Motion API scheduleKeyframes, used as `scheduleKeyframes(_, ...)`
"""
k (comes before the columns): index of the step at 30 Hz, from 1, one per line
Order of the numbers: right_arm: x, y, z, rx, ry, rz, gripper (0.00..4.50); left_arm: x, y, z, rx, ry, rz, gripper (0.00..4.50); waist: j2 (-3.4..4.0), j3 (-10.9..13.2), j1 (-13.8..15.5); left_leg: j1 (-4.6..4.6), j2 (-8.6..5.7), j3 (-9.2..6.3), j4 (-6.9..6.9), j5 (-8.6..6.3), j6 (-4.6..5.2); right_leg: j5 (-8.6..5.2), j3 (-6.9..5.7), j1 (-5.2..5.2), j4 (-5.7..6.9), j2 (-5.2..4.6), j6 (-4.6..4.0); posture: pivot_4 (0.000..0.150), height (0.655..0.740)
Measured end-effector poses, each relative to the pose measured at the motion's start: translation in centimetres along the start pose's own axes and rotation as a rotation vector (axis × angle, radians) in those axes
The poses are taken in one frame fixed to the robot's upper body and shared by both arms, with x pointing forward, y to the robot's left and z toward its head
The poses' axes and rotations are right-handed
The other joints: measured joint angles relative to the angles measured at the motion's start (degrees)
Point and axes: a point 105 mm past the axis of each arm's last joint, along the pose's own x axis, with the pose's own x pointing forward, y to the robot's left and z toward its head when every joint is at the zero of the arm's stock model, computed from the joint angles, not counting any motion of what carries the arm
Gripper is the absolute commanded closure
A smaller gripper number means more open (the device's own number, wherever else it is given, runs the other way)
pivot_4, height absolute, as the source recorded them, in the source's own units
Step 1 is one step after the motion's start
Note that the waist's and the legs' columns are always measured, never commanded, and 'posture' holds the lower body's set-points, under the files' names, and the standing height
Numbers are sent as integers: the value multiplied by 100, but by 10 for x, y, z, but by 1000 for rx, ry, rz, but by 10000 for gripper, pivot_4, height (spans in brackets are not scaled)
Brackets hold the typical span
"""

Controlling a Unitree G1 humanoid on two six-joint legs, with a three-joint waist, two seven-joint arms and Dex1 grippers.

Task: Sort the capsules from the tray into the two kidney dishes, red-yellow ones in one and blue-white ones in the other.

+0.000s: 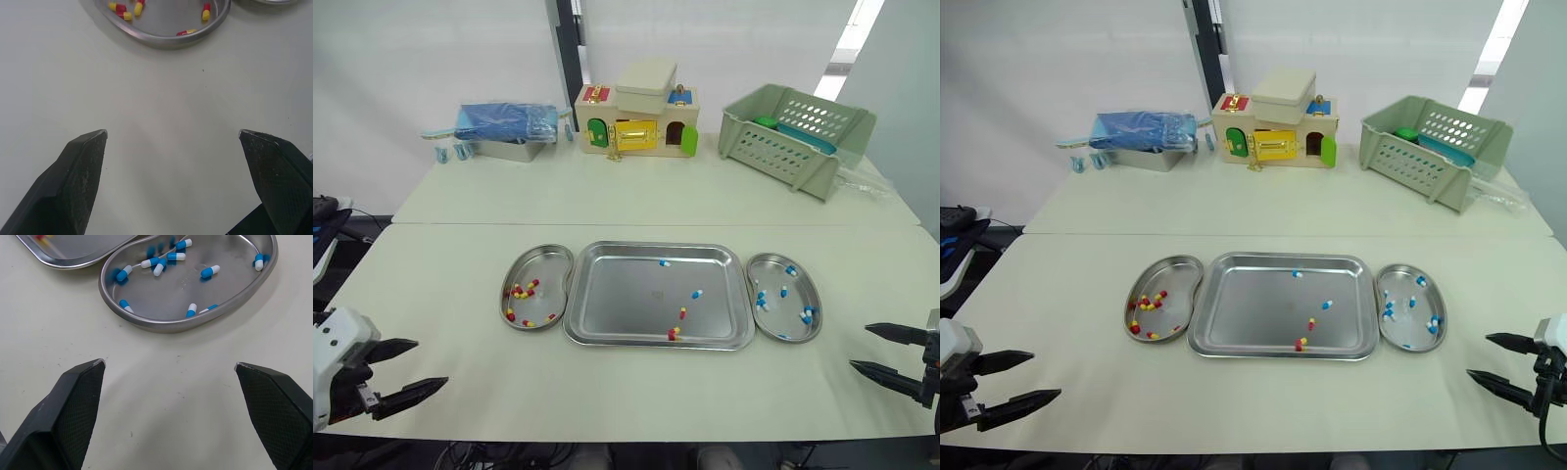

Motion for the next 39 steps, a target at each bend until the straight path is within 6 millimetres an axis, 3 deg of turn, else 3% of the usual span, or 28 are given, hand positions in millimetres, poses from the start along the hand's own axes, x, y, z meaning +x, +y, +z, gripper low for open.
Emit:
scheduleKeyframes(5,1,4,2,35,-9,39,0,20,-33,16,37,-121,-148,378,3,2,-1,-1,1,0,1,0,0,0,1,1,-1,0,0,1500,7400)
scheduleKeyframes(10,3,5,30,30,-40,85,0,35,-69,33,98,-262,-278,378,7,4,-8,-1,2,2,2,0,0,0,2,1,0,1,0,1500,7400)
scheduleKeyframes(13,11,11,56,8,-71,137,0,44,-90,35,113,-349,-329,378,11,5,-6,-2,0,3,4,0,0,1,4,1,-1,1,1,1500,7400)
scheduleKeyframes(18,40,28,122,-71,-145,220,0,62,-130,39,54,-554,-306,378,5,8,-19,-6,2,-1,8,0,-1,3,2,1,-6,2,2,1500,7400)
scheduleKeyframes(20,59,33,149,-83,-194,234,0,63,-145,26,38,-594,-251,378,-4,13,-22,-12,4,2,8,0,-1,4,3,-3,-15,5,2,1500,7400)
scheduleKeyframes(22,76,37,162,-76,-210,235,0,67,-157,16,24,-630,-215,378,-10,16,9,-27,-1,-1,13,-1,-1,6,1,-10,-22,1,7,1500,7400)
scheduleKeyframes(29,143,58,177,-75,-182,265,0,73,-157,16,79,-705,-80,378,-14,17,70,-52,-7,-11,14,-1,-1,11,-7,-31,-32,-7,14,1500,7400)
scheduleKeyframes(33,178,57,171,-51,-136,223,0,74,-156,19,66,-725,-38,378,-11,18,19,-56,-8,-10,14,-1,-1,11,-5,-46,-19,-7,14,1500,7400)
scheduleKeyframes(39,217,55,179,-79,-120,168,0,77,-163,16,-8,-729,-10,378,-6,20,-50,-54,-6,-7,13,-1,-1,10,1,-57,-5,-4,13,1500,7400)
